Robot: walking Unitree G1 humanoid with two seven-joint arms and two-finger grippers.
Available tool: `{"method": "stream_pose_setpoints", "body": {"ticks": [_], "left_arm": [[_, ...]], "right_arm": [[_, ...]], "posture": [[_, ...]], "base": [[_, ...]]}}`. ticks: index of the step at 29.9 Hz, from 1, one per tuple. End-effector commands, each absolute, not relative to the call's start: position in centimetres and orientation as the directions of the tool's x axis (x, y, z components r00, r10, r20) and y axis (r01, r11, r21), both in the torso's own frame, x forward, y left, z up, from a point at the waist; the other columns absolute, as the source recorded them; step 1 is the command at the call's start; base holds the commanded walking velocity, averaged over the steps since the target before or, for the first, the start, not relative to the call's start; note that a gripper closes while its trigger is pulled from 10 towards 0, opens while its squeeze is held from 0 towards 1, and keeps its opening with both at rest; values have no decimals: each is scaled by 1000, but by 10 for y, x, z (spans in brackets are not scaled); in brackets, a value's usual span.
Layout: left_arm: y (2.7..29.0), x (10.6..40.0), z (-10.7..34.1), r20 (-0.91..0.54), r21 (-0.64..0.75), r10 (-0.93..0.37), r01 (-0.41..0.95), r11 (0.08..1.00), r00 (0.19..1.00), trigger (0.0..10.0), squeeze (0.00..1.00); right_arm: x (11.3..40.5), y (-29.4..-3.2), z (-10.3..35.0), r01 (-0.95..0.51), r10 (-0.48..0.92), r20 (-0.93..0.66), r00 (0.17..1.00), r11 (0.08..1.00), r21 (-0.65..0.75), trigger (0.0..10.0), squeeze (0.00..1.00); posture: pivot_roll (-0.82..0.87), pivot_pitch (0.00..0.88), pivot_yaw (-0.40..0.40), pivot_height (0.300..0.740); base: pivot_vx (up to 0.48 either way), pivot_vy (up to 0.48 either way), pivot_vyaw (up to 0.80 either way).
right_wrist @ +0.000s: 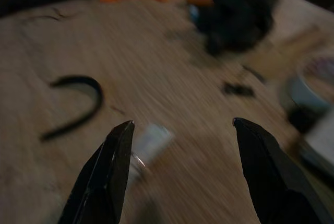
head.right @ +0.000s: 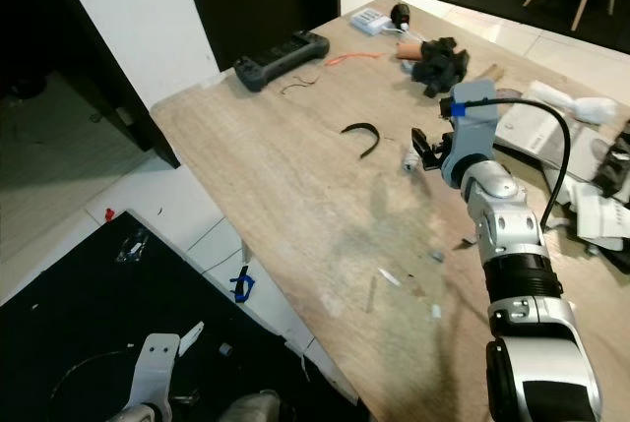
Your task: Picking trash to rubbish bin
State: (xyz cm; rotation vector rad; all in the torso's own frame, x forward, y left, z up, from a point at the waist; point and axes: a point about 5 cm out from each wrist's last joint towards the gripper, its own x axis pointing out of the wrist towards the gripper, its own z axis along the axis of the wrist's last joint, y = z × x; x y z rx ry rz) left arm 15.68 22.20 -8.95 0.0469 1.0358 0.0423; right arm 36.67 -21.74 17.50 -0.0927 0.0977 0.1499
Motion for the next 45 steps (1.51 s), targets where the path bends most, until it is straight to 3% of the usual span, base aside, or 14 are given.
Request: {"method": "stream_pose_setpoints", "body": {"ticks": [1,14,18,20,23,24,25,35,45], "left_arm": [[225,150,-92,-872,64,66,-21,998,485,10000,0],[231,142,-93,-880,65,68,-22,998,471,10000,0],[234,139,-94,-882,68,71,-22,997,466,10000,0],[235,136,-94,-885,70,72,-22,997,460,10000,0],[233,133,-96,-888,68,70,-22,997,455,10000,0],[230,131,-97,-889,65,67,-21,998,453,10000,0],[226,131,-98,-890,61,64,-20,998,452,10000,0],[201,133,-102,-890,36,36,-10,999,455,10000,0],[194,139,-101,-886,33,29,-1,999,463,10000,0]], "right_arm": [[367,-218,173,-149,139,-133,981,986,-68,10000,0],[372,-184,153,-223,227,-261,938,974,47,10000,0],[375,-176,150,-234,236,-284,929,971,40,10000,0],[374,-175,139,-229,196,-363,911,972,-50,10000,0],[371,-173,129,-227,175,-426,888,971,-74,10000,0],[370,-171,125,-229,170,-449,877,970,-79,1255,0],[368,-171,122,-229,163,-468,869,970,-88,0,0],[363,-174,111,-217,156,-527,836,974,-56,0,0],[363,-183,119,-162,150,-473,868,987,15,0,0]], "posture": [[-4,105,52,740],[-6,117,43,740],[-6,121,41,740],[-12,125,37,740],[-14,130,34,740],[-14,130,34,740],[-14,130,34,740],[-17,141,27,740],[-26,139,33,740]], "base": [[0,0,0],[0,0,0],[0,0,0],[0,0,0],[0,0,0],[0,0,0],[0,0,0],[0,0,0],[0,0,0]]}}
